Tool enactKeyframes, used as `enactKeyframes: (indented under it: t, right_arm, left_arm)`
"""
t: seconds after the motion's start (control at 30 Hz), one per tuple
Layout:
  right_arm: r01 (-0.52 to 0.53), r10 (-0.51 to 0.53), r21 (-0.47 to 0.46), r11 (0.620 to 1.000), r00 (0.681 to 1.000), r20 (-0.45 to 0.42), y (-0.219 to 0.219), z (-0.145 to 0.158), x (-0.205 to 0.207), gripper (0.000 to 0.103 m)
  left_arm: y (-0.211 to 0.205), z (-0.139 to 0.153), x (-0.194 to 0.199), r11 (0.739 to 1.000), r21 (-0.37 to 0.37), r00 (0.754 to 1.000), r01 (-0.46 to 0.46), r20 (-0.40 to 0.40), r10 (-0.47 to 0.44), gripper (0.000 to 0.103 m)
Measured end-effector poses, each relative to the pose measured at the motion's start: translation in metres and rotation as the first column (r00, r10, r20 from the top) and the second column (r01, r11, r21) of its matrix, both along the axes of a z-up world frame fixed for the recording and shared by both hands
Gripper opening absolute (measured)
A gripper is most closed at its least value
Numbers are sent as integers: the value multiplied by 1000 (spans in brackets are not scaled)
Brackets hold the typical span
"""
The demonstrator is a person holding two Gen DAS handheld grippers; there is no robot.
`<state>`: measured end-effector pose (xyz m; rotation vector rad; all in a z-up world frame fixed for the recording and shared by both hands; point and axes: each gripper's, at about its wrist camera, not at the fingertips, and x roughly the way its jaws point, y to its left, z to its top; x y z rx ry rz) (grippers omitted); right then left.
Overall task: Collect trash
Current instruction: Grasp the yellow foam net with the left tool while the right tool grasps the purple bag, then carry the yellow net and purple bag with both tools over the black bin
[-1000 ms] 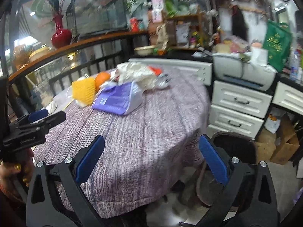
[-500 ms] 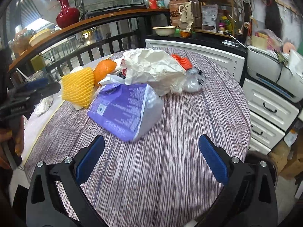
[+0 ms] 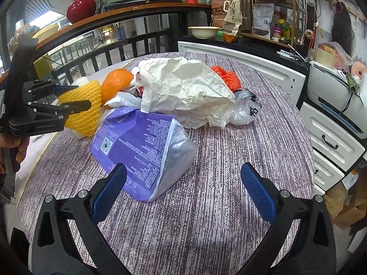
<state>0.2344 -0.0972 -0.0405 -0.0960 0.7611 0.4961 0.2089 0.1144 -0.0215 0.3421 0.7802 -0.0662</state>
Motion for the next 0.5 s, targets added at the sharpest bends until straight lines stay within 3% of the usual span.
enactKeyframes:
  t: [0.1,0.33,0.5]
  right_arm:
    - [-22,22,4,1000,999,-25,5,-2,7,90]
    - [-54,54,1,999,996,-64,18,-8,20,81]
    - [-66,66,3,998,993,-96,24,-13,27,55]
  left_arm:
    - [6,5,-6,997,-70,1000,-14,9,15,16]
    - [13,23,-29,970,-240,996,-34,74,54,14]
    - [9,34,-46,951,-307,989,-28,128,71,14]
